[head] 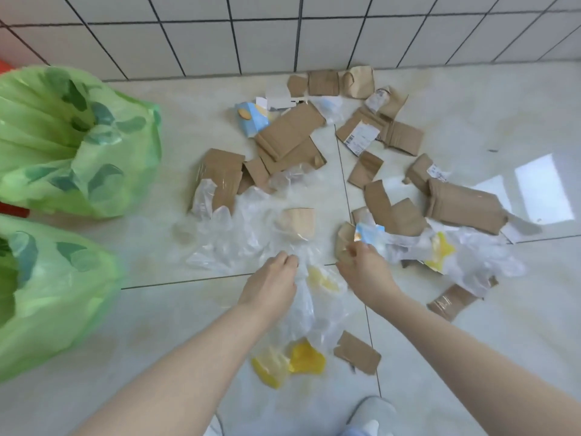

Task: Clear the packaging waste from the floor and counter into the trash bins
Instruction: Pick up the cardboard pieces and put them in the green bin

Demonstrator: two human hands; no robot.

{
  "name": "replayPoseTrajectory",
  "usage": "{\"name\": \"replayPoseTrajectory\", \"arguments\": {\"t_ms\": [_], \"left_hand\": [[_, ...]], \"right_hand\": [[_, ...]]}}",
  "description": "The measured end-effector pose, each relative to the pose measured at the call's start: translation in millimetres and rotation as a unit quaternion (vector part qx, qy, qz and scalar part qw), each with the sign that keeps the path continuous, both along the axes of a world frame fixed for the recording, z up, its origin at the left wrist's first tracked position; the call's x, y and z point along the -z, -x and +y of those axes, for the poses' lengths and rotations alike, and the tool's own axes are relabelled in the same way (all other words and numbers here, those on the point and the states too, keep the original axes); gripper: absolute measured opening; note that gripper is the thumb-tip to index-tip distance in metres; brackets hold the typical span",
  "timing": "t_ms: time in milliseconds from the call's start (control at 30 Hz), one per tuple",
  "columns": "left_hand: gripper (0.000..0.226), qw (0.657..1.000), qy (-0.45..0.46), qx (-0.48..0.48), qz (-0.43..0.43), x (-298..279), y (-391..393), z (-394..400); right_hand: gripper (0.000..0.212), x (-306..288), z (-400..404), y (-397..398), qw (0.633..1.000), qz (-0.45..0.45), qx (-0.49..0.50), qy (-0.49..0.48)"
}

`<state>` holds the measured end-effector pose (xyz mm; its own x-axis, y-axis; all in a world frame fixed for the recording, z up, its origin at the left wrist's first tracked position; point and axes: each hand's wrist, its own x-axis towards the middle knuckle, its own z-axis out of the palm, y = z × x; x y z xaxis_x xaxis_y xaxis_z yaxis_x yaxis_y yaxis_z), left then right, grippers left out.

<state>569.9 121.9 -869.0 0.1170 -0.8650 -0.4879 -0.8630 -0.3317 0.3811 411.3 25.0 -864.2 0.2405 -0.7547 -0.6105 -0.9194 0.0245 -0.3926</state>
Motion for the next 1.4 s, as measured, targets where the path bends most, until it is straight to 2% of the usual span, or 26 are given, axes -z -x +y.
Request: {"name": "replayPoseTrajectory", "arguments": {"t_ms": [100,200,267,333,400,467,567,667,733,833,933,1000,1133,1233,1300,1400], "left_hand": [[0.032,0.986,0.121,0.096,-0.059,47.1,2.9,-26.5],[0.037,0.966,0.223,0.081,-0.100,78.1,-2.7,-56.8],[0.041,0.957,0.263,0.058,-0.113,89.6,-6.4,-73.3],[0.054,0.962,0.235,0.051,-0.125,99.2,-8.3,-84.9],[0.070,0.983,0.128,0.038,-0.123,105.6,-8.3,-91.9],[0.083,0.990,0.040,0.021,-0.133,104.2,-5.2,-94.4],[0.098,0.985,0.020,0.060,-0.162,101.0,-3.4,-88.3],[0.104,0.974,0.025,0.093,-0.203,100.0,-10.5,-71.3],[0.103,0.970,0.038,0.099,-0.218,97.8,-14.8,-60.3],[0.091,0.963,0.083,0.092,-0.238,93.4,-19.2,-49.4],[0.063,0.962,0.124,0.069,-0.232,85.2,-25.3,-43.6],[0.050,0.964,0.139,0.065,-0.217,78.6,-29.3,-43.9],[0.044,0.976,0.162,0.004,-0.145,67.4,-37.3,-46.7],[0.046,0.981,0.177,-0.056,-0.056,64.1,-43.2,-40.9],[0.048,0.984,0.157,-0.087,0.010,57.8,-48.0,-32.9],[0.033,0.988,0.133,-0.070,0.033,42.7,-55.9,-20.1]], "right_hand": [[0.046,38.1,-21.1,-7.7,0.999,-0.003,-0.022,0.035],[0.052,70.1,-31.8,-4.7,0.996,0.000,-0.071,0.060],[0.057,86.4,-33.1,1.1,0.984,0.038,-0.126,0.118],[0.066,98.4,-33.0,6.1,0.971,0.081,-0.151,0.168],[0.079,100.8,-32.1,8.6,0.971,0.108,-0.130,0.170],[0.086,100.0,-31.4,10.6,0.974,0.121,-0.098,0.164],[0.081,99.7,-24.5,17.6,0.969,0.140,-0.100,0.177],[0.067,98.2,-14.3,24.2,0.961,0.149,-0.131,0.193],[0.064,95.5,-7.6,25.4,0.959,0.150,-0.134,0.201],[0.079,95.0,-0.5,25.7,0.955,0.154,-0.147,0.206],[0.059,88.6,6.3,27.3,0.950,0.135,-0.159,0.231],[0.049,76.2,10.0,28.9,0.955,0.108,-0.132,0.243],[0.047,50.6,6.5,29.0,0.965,0.059,-0.065,0.247],[0.047,39.4,1.3,26.1,0.982,-0.003,0.001,0.190],[0.047,36.6,-1.2,21.9,0.985,-0.035,0.019,0.170],[0.049,34.3,-7.5,16.8,0.985,-0.060,0.032,0.160]]}}
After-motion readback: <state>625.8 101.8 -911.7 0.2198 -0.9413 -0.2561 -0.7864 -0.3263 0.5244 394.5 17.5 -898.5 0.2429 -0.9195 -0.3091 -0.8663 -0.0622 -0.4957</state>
